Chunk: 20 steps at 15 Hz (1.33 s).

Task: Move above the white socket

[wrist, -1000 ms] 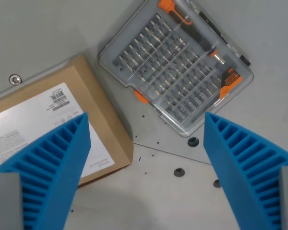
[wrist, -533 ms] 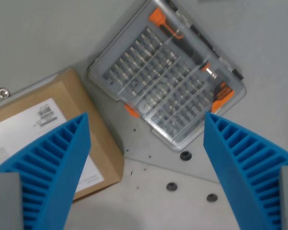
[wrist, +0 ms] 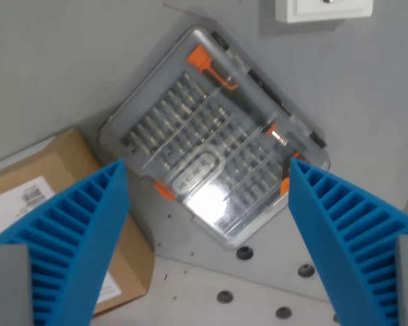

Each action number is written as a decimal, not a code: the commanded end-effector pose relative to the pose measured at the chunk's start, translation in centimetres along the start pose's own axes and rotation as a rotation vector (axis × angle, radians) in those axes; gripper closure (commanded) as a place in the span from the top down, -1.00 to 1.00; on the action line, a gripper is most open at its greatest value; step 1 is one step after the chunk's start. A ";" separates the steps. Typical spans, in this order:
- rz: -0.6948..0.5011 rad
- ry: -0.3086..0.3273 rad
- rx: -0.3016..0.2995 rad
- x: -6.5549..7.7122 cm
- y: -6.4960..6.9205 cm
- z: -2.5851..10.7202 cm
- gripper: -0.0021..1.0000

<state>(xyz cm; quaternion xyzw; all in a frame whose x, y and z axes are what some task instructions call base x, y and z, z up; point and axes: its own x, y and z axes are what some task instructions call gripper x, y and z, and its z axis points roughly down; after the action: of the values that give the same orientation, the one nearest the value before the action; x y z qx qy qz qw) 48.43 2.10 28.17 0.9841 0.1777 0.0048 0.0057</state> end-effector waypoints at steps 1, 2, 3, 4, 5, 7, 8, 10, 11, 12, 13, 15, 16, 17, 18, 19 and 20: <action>-0.044 -0.020 -0.003 1.3 1.4 0.7 1.00; -0.045 -0.019 -0.004 1.5 1.7 1.1 1.00; -0.049 -0.019 -0.004 1.8 2.0 1.4 1.00; -0.050 -0.018 -0.002 2.1 2.3 1.8 1.00; -0.049 -0.020 -0.002 2.4 2.7 2.2 1.00; -0.053 -0.019 -0.005 3.1 3.3 3.1 1.00; -0.055 -0.017 -0.005 3.4 3.6 3.5 1.00; -0.056 -0.017 -0.007 4.1 4.3 4.3 1.00; -0.058 -0.015 -0.008 4.4 4.6 4.7 1.00; -0.060 -0.015 -0.007 4.7 4.9 5.1 1.00; -0.062 -0.011 -0.009 5.0 5.2 5.5 1.00; -0.063 -0.008 -0.013 5.6 5.8 6.2 1.00; -0.065 -0.007 -0.014 5.8 6.1 6.5 1.00; -0.066 -0.005 -0.015 6.0 6.3 6.8 1.00; -0.067 -0.002 -0.016 6.2 6.5 7.1 1.00; -0.069 0.001 -0.018 6.4 6.7 7.4 1.00; -0.070 0.002 -0.018 6.6 7.0 7.6 1.00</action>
<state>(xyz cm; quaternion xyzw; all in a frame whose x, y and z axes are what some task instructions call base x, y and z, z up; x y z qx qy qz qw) 56.31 -1.71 20.85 0.9812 0.1924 0.0068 0.0102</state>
